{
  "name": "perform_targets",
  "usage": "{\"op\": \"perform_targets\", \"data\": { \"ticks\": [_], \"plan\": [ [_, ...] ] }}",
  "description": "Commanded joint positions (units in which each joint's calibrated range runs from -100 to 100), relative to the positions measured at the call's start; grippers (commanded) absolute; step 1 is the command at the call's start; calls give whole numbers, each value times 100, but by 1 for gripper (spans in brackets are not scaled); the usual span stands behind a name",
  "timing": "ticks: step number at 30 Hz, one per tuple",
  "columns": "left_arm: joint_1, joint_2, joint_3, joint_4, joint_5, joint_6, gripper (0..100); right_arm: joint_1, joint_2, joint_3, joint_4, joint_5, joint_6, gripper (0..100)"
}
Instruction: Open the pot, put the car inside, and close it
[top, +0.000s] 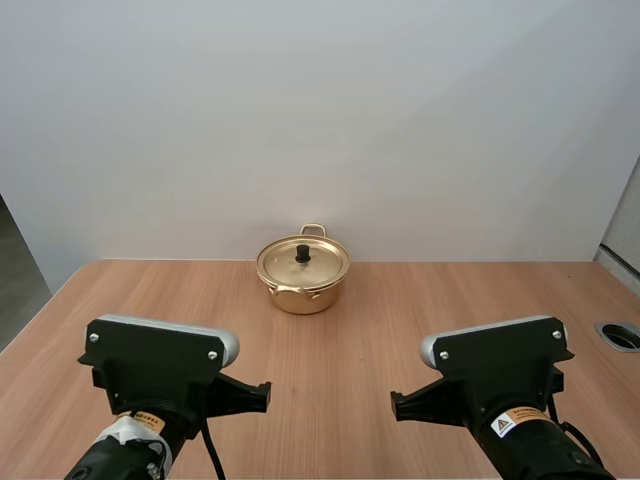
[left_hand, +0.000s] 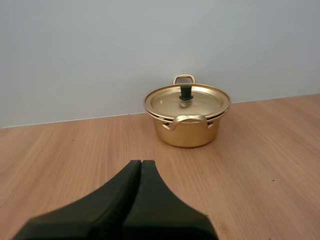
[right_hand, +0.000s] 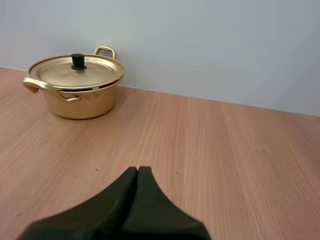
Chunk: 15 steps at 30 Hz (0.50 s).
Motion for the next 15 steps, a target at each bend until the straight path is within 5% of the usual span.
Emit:
{"op": "perform_targets", "data": {
  "ticks": [1, 15],
  "plan": [
    [1, 0, 0, 298, -22, -214, 0, 5, 0, 0, 5, -8, -4, 0],
    [1, 0, 0, 307, -398, -214, 0, 5, 0, 0, 5, -8, -4, 0]
  ]
}}
